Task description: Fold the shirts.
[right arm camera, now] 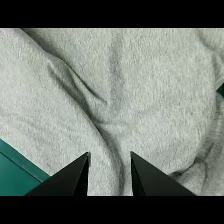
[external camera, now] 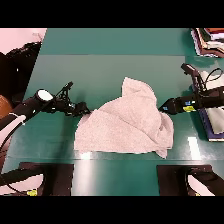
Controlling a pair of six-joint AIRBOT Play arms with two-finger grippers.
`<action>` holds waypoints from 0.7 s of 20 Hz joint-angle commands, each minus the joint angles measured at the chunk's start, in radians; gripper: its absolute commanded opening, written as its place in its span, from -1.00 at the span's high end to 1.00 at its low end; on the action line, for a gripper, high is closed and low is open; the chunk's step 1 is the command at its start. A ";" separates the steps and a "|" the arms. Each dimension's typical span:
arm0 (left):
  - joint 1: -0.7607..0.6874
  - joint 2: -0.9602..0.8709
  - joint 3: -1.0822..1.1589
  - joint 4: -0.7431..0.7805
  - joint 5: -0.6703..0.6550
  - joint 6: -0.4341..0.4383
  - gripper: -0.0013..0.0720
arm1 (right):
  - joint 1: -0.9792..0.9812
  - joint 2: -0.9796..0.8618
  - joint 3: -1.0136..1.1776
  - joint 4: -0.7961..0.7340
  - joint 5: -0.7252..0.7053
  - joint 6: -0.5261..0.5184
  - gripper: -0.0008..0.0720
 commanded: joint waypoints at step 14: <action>-0.002 -0.011 0.542 0.390 -0.140 -0.029 0.91 | -0.159 -0.484 0.203 -0.006 -0.164 -0.041 0.12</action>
